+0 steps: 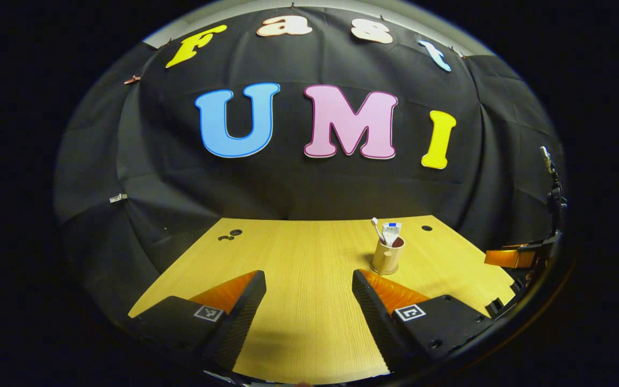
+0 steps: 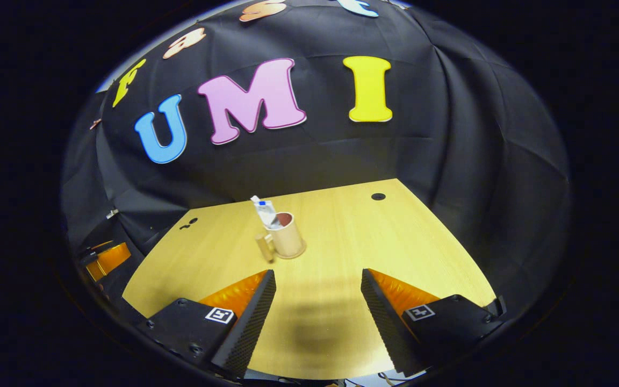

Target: Put the toothbrush and toothpaste on the desktop into the cup, then pick up the cup and place it on the coaster on the desktop.

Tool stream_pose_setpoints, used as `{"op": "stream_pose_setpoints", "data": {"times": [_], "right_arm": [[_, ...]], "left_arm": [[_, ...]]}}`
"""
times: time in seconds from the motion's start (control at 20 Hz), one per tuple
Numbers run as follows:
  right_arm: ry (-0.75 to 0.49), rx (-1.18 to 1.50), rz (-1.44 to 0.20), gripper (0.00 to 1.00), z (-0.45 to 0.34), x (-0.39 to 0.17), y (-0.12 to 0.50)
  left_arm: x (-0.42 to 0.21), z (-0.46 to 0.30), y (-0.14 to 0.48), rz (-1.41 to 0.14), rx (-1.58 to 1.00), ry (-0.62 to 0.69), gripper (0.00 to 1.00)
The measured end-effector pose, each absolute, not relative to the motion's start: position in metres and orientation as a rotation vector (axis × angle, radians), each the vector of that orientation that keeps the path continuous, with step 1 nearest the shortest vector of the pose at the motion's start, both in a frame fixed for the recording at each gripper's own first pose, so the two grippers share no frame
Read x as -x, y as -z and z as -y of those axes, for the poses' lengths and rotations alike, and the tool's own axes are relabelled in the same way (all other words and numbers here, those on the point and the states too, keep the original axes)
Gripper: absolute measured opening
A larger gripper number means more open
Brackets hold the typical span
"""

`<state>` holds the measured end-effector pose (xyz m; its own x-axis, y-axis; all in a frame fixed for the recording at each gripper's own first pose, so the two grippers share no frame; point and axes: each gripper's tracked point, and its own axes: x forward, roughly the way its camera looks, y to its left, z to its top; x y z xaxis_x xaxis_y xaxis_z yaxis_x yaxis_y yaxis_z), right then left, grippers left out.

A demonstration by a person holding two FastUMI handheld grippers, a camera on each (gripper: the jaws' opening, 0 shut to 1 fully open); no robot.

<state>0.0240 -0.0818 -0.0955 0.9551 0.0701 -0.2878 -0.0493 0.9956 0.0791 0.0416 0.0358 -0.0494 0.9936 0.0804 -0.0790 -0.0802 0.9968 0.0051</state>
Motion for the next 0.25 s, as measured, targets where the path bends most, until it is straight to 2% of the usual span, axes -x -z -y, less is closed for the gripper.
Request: {"op": "stream_pose_setpoints", "data": {"times": [0.25], "right_arm": [[-0.077, -0.087, -0.261, 0.98, 0.038, 0.021, 0.087]], "left_arm": [[0.013, -0.036, 0.046, -0.034, 0.036, -0.064, 0.99]]}}
